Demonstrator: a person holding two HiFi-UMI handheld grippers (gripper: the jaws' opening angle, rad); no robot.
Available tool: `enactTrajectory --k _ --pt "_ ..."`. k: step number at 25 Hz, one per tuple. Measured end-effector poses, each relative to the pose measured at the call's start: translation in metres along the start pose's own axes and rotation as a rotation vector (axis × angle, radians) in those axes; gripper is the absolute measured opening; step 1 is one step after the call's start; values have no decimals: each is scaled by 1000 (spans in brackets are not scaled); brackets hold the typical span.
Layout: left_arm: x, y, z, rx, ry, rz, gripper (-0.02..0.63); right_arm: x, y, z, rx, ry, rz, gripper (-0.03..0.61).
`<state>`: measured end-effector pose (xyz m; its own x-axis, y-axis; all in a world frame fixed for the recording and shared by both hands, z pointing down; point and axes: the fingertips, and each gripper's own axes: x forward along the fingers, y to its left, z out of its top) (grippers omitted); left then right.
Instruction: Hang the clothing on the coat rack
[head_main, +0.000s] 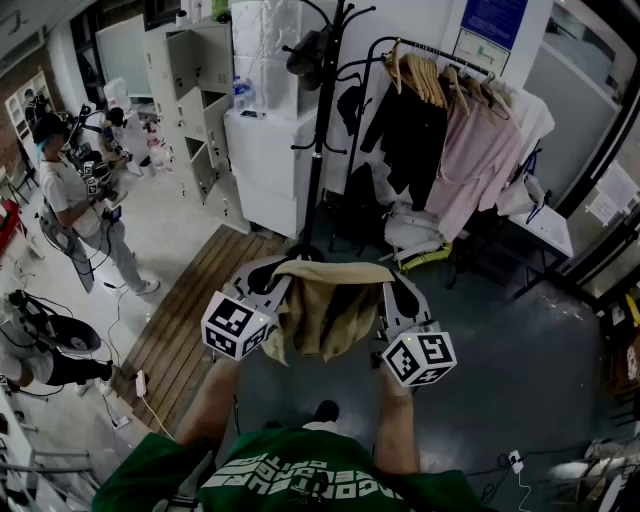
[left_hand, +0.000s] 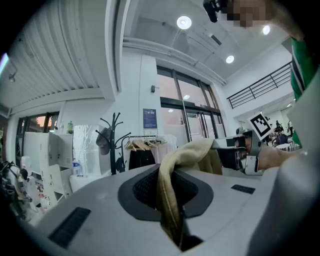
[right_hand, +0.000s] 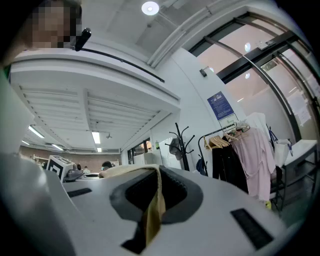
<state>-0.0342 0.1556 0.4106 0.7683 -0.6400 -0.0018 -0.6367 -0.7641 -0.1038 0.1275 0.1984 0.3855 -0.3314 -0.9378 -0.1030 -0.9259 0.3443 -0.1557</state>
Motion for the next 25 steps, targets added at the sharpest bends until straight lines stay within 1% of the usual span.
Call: enactTrajectory --k 14,25 --pt "42 7 2 1 5 48 25 28 -43 2 28 4 49 15" --pt "75 -1 6 3 -5 107 25 38 -78 12 2 3 111 15"
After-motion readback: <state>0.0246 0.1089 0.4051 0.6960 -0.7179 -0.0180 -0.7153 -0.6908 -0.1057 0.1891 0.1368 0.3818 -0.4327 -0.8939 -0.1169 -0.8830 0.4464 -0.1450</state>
